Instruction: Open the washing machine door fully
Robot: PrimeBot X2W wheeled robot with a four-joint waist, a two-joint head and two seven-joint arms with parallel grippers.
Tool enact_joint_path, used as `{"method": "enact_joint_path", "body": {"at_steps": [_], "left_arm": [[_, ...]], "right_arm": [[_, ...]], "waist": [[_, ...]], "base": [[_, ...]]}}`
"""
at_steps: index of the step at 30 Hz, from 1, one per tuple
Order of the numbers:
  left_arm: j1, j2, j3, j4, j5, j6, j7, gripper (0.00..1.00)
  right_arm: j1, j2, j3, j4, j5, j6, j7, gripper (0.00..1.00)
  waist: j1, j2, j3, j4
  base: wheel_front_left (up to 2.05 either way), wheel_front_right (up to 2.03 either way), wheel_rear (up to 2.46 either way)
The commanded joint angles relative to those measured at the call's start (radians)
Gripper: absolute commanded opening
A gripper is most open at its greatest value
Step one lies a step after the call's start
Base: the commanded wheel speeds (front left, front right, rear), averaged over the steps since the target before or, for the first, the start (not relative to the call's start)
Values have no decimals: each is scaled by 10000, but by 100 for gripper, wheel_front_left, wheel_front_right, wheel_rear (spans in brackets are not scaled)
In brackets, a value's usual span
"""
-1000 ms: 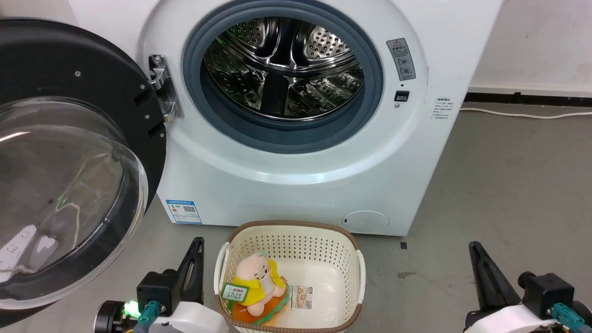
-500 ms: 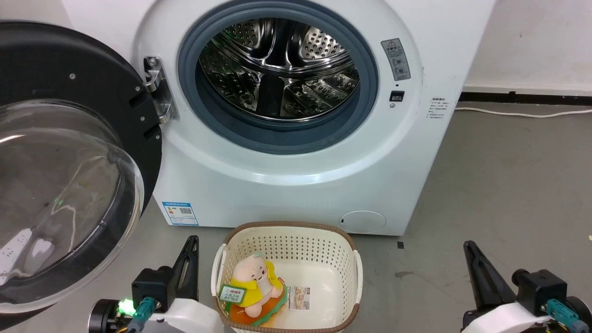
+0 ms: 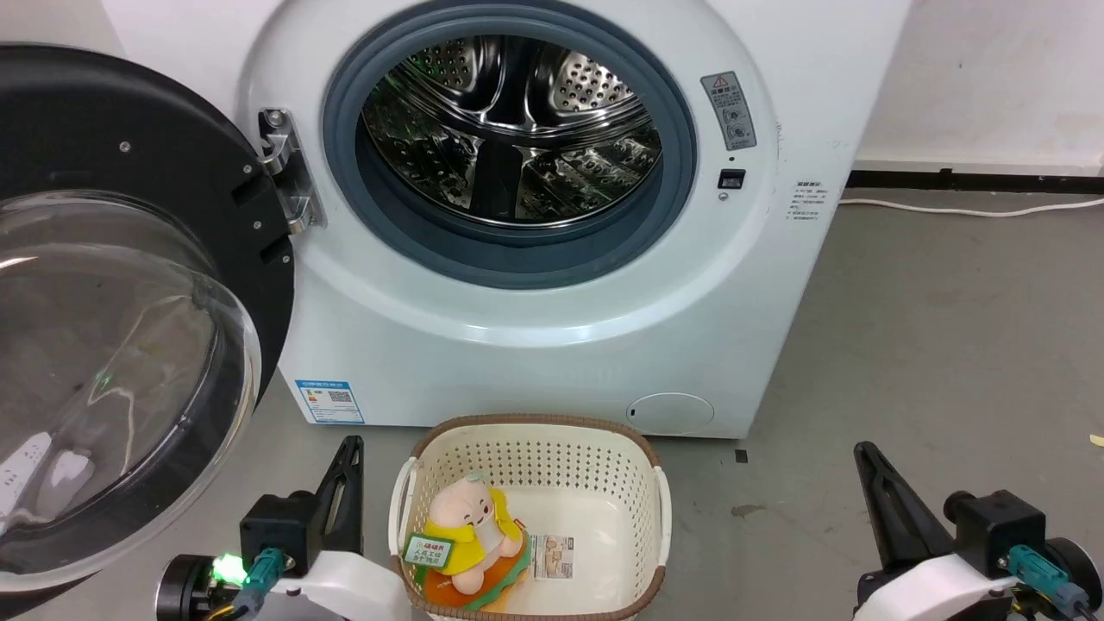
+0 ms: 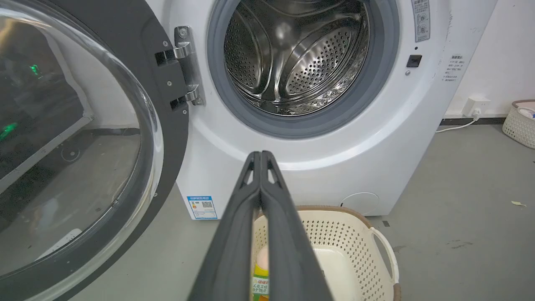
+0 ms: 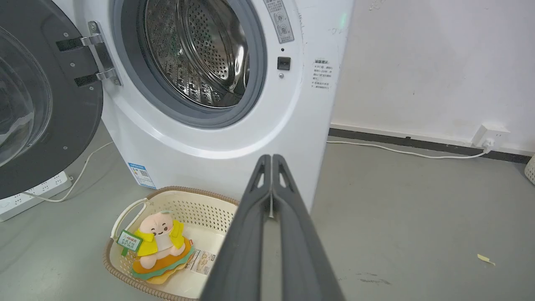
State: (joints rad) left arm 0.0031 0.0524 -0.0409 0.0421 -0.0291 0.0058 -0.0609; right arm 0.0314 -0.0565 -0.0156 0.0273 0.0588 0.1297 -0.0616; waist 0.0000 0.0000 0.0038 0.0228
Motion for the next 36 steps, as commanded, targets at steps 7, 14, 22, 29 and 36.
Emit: {"method": "enact_joint_path", "body": {"at_steps": [7,14,22,29,36], "left_arm": [[-26,-10,147,-145,120,-33,172,0],[-28,-14,233,-236,176,-41,315,0],[-30,-19,331,-339,240,-51,479,0],[-31,-22,409,-421,291,-58,609,0],[-31,-22,409,-421,291,-58,609,0]], "right_arm": [[-180,51,54,-116,-228,8,178,0],[-224,55,88,-168,-346,9,322,0],[-274,59,126,-226,-481,9,486,0],[-314,62,156,-273,-588,10,616,0],[-314,62,156,-273,-588,10,616,0]], "waist": [[0,0,-10,-58],[0,0,-19,-114],[0,0,-30,-178],[0,0,-38,-228],[0,0,-38,-228]], "base": [[0,0,0],[0,0,0],[0,0,0],[0,0,0],[0,0,0]]}}
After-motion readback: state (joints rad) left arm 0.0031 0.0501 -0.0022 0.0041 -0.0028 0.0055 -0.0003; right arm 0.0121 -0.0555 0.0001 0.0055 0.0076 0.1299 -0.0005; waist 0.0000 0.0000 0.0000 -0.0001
